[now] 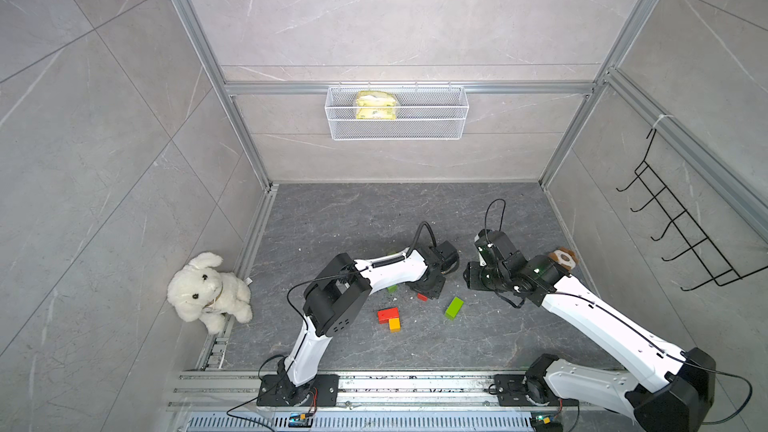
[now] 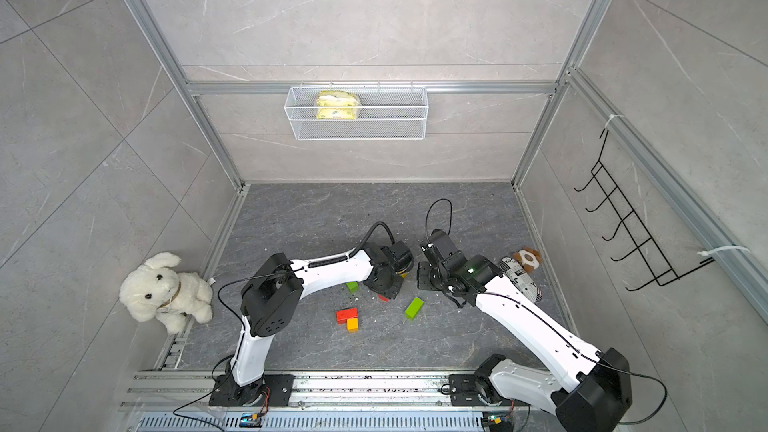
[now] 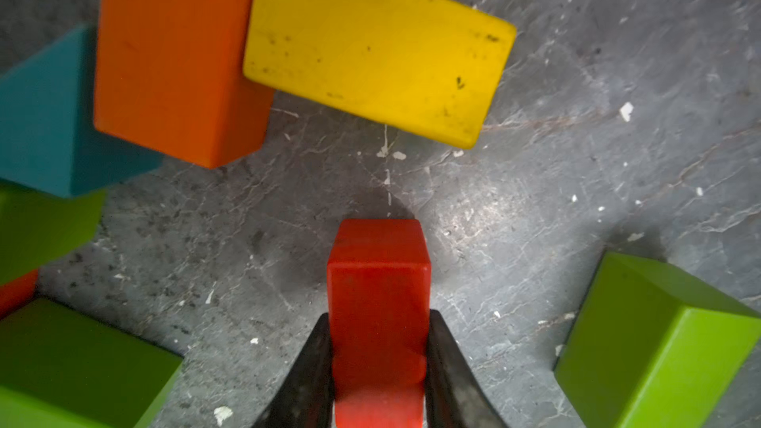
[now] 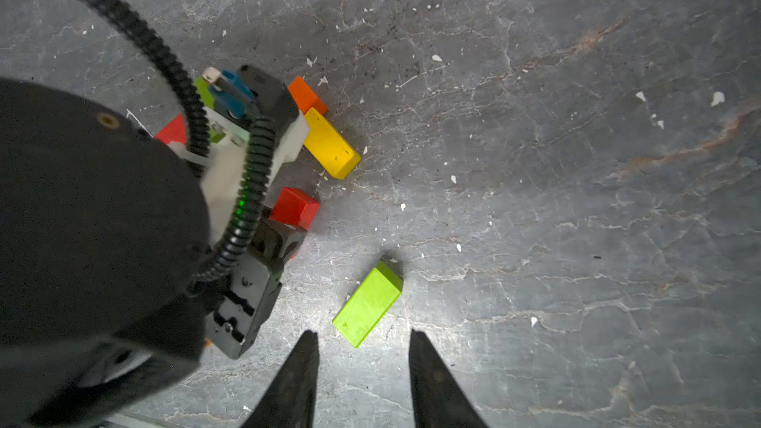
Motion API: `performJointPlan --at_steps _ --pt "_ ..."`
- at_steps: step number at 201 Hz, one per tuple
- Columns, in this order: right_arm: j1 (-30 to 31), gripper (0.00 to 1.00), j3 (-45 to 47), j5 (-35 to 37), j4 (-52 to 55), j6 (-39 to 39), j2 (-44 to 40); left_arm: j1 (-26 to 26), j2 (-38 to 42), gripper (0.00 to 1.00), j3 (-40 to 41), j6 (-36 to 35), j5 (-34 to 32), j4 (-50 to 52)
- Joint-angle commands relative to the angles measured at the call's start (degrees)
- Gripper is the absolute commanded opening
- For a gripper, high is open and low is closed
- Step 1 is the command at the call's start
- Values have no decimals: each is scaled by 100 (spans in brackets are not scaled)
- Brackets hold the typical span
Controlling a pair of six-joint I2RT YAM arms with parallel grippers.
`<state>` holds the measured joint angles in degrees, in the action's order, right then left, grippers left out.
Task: Assemble a heart with building blocks
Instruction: Assemble the building block at the center of the board.
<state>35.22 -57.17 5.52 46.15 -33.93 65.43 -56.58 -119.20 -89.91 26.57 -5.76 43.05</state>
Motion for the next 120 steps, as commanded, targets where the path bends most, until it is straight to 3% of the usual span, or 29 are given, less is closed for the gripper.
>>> performJointPlan --at_steps 1,14,40,87,120 --pt "-50 40 83 -76 166 -87 -127 37 -68 46 -108 -82 114 -42" --pt "-65 40 70 -94 166 -74 -136 35 -84 54 -88 -66 67 -41" --pt "-77 40 48 -138 156 -54 -127 39 23 54 -110 -72 75 -20" --pt "-73 40 117 -174 104 -70 -111 41 104 35 -141 -170 31 -50" --pt "-73 40 162 -179 81 -78 -136 39 -68 29 -305 -232 -3 15"
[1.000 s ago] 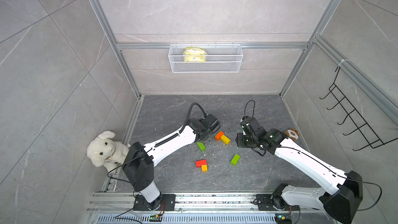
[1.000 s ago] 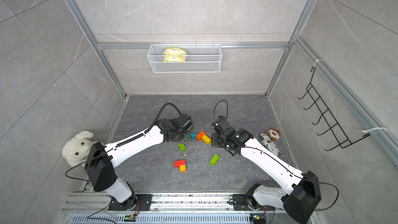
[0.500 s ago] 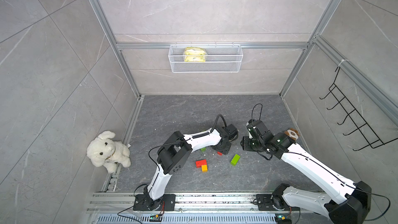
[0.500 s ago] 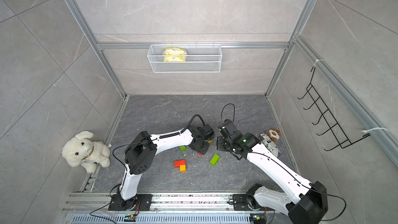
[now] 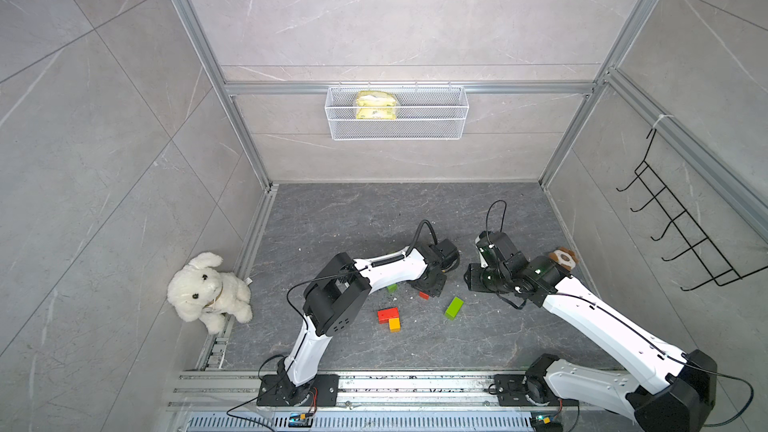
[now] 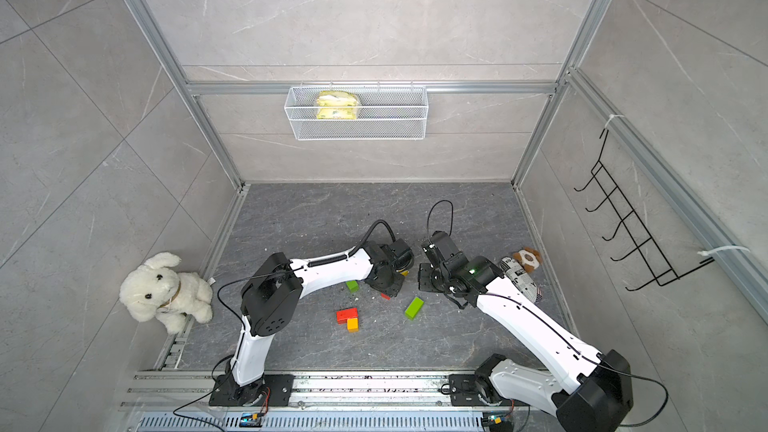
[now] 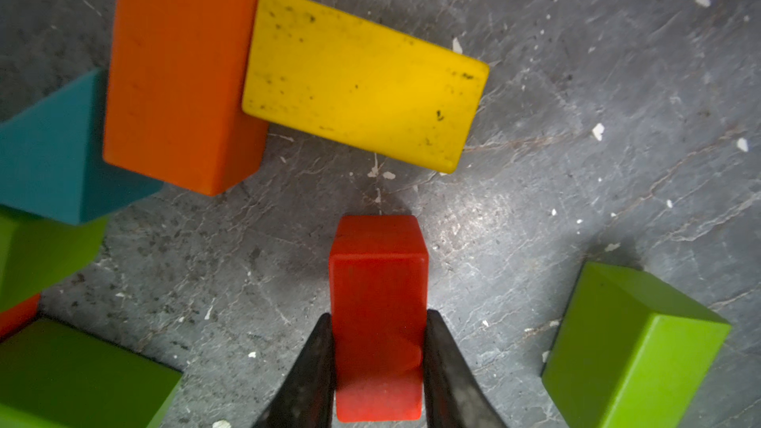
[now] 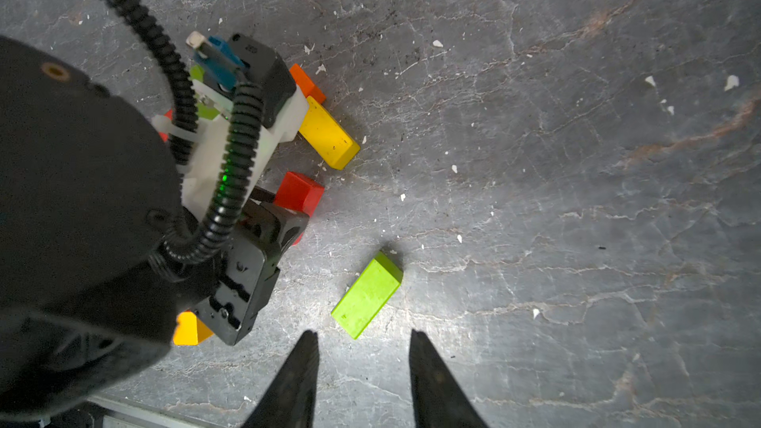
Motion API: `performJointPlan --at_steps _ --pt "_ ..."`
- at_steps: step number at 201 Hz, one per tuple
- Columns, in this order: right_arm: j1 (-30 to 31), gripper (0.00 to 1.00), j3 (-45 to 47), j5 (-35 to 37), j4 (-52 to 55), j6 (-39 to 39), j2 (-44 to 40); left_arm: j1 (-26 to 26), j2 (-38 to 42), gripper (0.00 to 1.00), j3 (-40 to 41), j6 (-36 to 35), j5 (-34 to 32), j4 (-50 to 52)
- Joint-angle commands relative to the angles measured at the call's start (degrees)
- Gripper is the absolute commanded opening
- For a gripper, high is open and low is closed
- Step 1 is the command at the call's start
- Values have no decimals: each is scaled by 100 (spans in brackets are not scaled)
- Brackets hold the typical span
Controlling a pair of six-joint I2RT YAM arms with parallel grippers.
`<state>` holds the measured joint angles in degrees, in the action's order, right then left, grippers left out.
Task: Assemble a heart with building blocks
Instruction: Assemble the building block at the center of the board.
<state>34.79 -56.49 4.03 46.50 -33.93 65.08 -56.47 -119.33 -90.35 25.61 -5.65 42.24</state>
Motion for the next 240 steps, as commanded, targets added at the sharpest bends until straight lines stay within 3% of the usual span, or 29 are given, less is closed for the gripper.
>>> performJointPlan --at_steps 1,85,98,118,183,240 --pt "-31 40 99 -28 49 -78 -101 29 -55 29 -263 -135 -15 94" --pt "-37 40 182 -20 30 -87 -153 31 -325 30 -546 -275 -76 206" --pt "-40 40 191 -21 26 -79 -162 39 -339 34 -546 -266 -94 209" --pt "-36 40 183 -33 37 -78 -171 39 -334 48 -554 -231 -120 222" --pt "-51 41 160 -21 126 -44 -154 41 -99 54 -537 -214 -265 318" --pt "-40 68 512 -23 273 -425 2 61 814 63 -159 -19 -532 516"
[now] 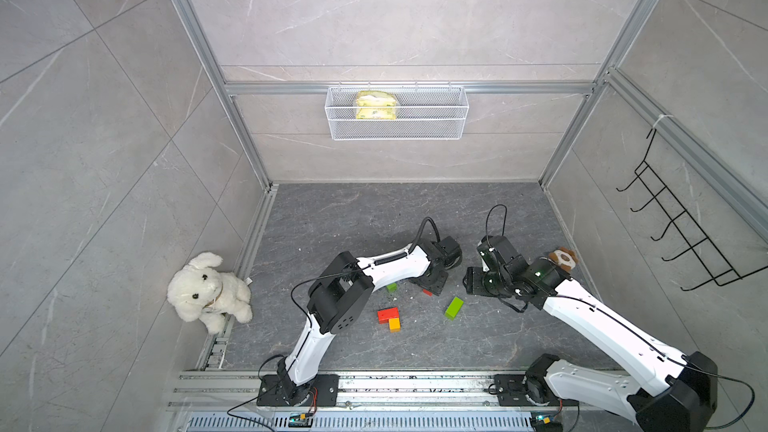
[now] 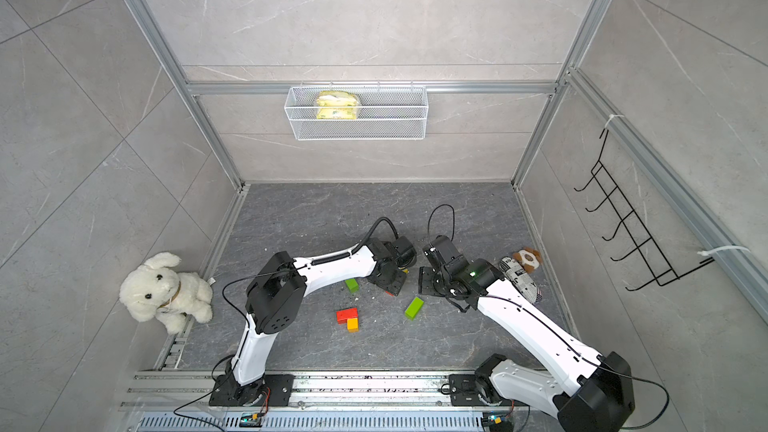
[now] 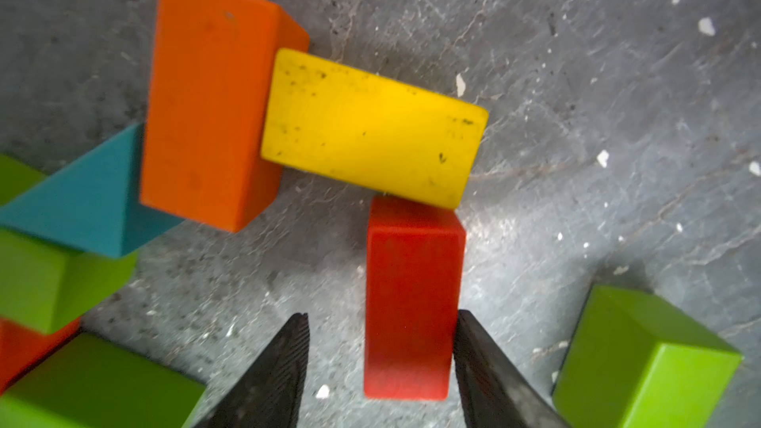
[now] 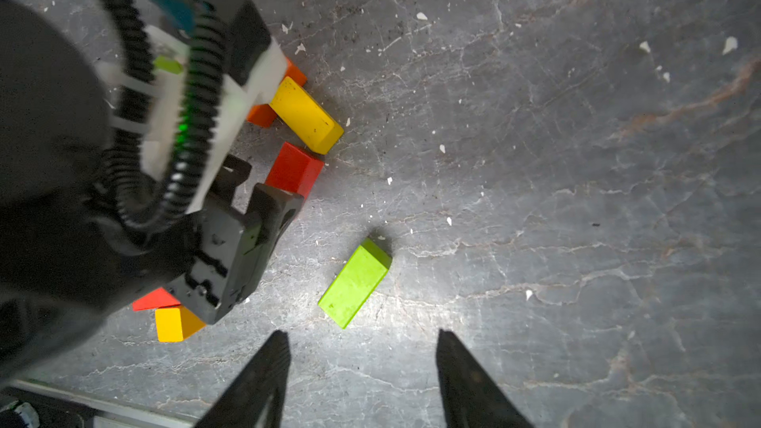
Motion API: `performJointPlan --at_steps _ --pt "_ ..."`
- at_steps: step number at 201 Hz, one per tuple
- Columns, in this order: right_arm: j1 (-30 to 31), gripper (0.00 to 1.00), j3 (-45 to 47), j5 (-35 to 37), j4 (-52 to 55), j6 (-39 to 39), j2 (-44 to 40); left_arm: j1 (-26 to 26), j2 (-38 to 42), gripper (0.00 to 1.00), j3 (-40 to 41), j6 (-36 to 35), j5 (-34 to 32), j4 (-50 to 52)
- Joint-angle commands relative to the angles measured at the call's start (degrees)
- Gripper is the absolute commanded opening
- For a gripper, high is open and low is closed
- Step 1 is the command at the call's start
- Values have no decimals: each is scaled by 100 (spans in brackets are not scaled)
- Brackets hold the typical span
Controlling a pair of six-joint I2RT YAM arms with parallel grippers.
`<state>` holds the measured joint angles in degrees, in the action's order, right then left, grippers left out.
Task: Assemble a heart with building blocks
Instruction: Assemble the building block at the center of the board, then pick up the building block from the center of the board.
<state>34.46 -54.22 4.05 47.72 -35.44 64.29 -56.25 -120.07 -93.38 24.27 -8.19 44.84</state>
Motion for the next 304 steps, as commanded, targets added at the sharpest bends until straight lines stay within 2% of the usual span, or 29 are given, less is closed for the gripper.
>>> performJointPlan --at_steps 1,27,63,112,151,181,213,227,242,263,280,304 --pt "-8 68 296 -40 137 -286 82 41 910 63 158 113 -288 263" --pt "7 76 566 -307 -204 -528 333 206 1508 63 448 252 -569 517" --pt "94 76 718 -554 -673 -676 882 461 2248 64 992 398 -654 550" --pt "415 69 658 -295 -879 -904 1709 663 2723 65 1533 669 -552 303" --pt "527 68 631 -89 -948 -1023 2170 720 2845 64 1731 745 -553 255" --pt "595 54 588 -80 -952 -942 2280 866 3053 65 1917 772 -527 201" --pt "722 66 560 -114 -906 -839 2292 1021 3251 65 2082 778 -501 141" --pt "755 66 561 -90 -889 -848 2273 1073 3302 65 2121 781 -486 135" --pt "761 59 566 -93 -922 -855 2296 1105 3340 64 2157 777 -484 124" --pt "781 58 536 -120 -941 -827 2420 1156 3376 64 2229 780 -456 113" --pt "833 45 517 -90 -916 -802 2407 1185 3424 64 2287 793 -464 106" --pt "884 33 499 -88 -904 -620 2330 1268 3512 64 2457 829 -449 28"
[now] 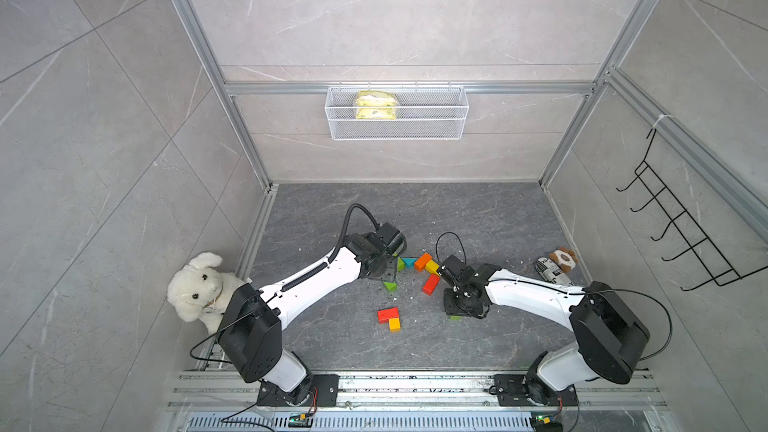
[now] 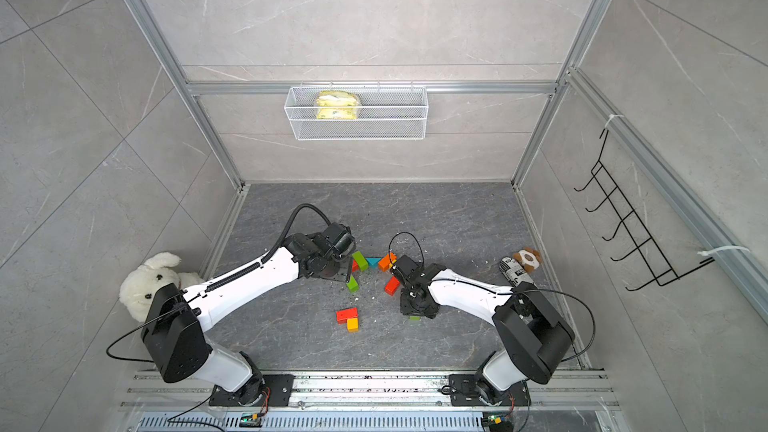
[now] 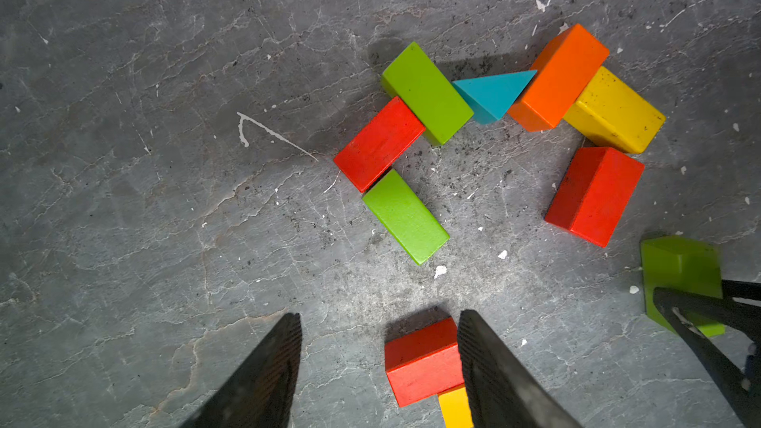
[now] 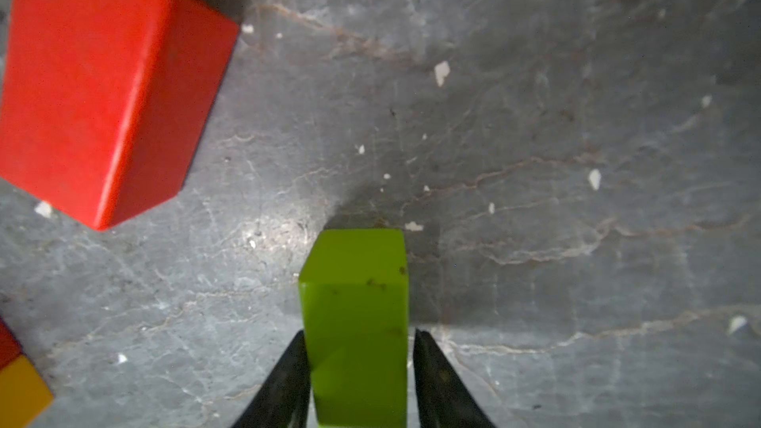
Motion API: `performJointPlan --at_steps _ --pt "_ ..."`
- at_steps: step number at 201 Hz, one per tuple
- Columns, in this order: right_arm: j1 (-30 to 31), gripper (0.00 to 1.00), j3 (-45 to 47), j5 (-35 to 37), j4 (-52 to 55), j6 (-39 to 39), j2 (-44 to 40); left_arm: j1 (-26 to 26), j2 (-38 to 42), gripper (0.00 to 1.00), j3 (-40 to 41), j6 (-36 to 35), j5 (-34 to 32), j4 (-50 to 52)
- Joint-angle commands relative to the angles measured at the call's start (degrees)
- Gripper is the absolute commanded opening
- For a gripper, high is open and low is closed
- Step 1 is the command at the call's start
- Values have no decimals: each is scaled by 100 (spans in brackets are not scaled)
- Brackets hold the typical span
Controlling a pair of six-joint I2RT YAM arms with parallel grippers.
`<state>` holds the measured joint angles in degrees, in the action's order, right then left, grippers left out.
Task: Assemble a heart with building blocks
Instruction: Pick up the building block from the center of the board, then assemble the building block at the center of the board.
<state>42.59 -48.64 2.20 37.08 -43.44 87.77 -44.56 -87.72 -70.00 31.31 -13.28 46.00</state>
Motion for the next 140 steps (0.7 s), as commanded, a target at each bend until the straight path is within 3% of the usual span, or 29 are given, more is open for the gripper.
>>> performJointPlan --at_steps 1,23,56,88,140 --pt "77 33 -54 89 160 201 -20 106 279 64 127 132 61 -89" --pt "171 22 -40 -155 98 682 -208 239 375 64 351 235 129 -186" --pt "857 18 -466 -494 345 1638 -341 593 733 63 813 642 157 -345" --pt "1093 14 -1051 -700 434 2400 216 1206 1331 62 1470 1125 606 -704" --pt "1184 13 -2458 -513 586 3271 1608 1436 1772 62 2005 1409 717 -778"
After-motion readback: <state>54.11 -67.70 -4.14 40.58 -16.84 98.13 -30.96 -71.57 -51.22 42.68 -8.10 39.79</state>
